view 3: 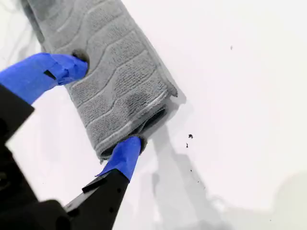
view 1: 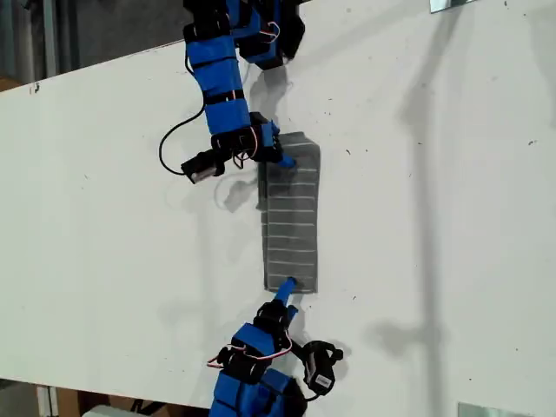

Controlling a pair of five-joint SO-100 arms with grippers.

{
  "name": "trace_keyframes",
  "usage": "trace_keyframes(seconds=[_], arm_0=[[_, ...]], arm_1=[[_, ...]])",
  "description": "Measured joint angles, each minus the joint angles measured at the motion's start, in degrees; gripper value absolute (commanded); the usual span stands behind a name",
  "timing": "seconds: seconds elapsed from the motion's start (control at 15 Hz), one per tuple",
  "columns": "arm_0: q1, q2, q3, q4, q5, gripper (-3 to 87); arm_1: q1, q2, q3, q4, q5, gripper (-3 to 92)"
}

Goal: Grasp corners of a square towel and fold twice.

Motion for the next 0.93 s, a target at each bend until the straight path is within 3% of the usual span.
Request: trace_keyframes(seconds=[0.27, 0.4, 0.53, 0.73, 0.8, 0.93], arm_0=[[0.0, 2.7, 3.9, -2.2, -0.2, 29.8], [0.0, 2.7, 4.3, -2.9, -0.4, 29.7], [-1.5, 2.7, 6.7, -3.2, -0.7, 29.7], [-7.3, 7.4, 14.0, -2.5, -0.4, 35.1], [-8.6, 11.9, 17.6, -2.2, -0.4, 39.1], [-10.0, 21.4, 23.9, -1.3, -0.5, 36.8]], arm_1=[[3.7, 3.3, 15.6, -12.8, -0.6, 26.2], [4.9, 6.2, 21.5, -18.3, -0.6, -0.2], [4.8, 7.7, 24.0, -20.7, 0.3, -0.2], [1.1, 10.7, 25.8, -16.7, 7.2, -0.2], [-0.8, 13.3, 25.6, -12.8, 10.3, -0.2], [-4.1, 20.3, 23.6, -2.6, 18.2, -0.2]])
